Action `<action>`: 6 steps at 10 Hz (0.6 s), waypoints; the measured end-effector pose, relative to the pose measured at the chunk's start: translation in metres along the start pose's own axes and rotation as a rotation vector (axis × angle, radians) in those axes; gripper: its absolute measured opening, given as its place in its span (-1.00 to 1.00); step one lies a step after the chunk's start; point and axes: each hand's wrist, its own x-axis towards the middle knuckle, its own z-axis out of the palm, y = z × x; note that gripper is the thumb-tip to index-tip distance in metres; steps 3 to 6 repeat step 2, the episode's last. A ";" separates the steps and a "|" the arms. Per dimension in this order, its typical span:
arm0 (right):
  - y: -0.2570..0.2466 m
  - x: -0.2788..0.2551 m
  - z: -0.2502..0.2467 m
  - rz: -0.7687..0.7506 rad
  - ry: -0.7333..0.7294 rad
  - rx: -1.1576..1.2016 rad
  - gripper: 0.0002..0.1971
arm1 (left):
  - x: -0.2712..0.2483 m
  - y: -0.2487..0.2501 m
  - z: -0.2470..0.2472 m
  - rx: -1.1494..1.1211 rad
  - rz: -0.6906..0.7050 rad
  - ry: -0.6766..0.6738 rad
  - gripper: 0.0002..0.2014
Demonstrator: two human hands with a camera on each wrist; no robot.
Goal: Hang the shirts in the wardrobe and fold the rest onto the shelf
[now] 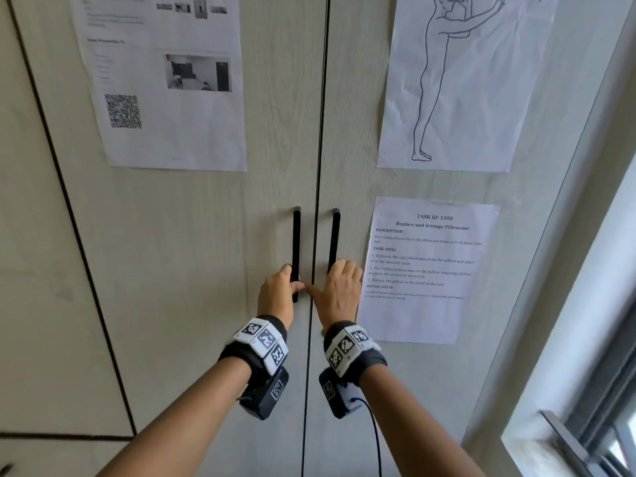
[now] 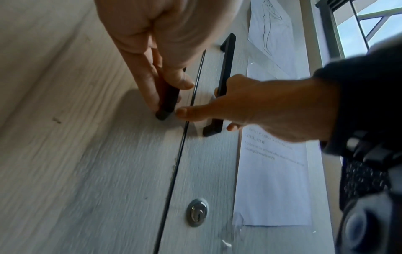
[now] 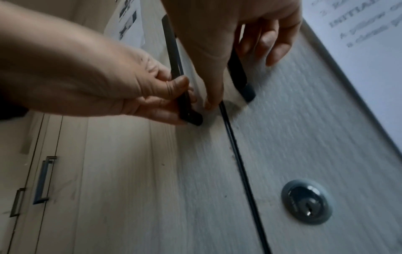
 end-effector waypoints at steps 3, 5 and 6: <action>0.034 -0.004 -0.029 -0.116 -0.255 0.210 -0.55 | -0.025 -0.005 0.022 0.151 0.073 0.184 -0.50; 0.034 -0.004 -0.029 -0.116 -0.255 0.210 -0.55 | -0.025 -0.005 0.022 0.151 0.073 0.184 -0.50; 0.034 -0.004 -0.029 -0.116 -0.255 0.210 -0.55 | -0.025 -0.005 0.022 0.151 0.073 0.184 -0.50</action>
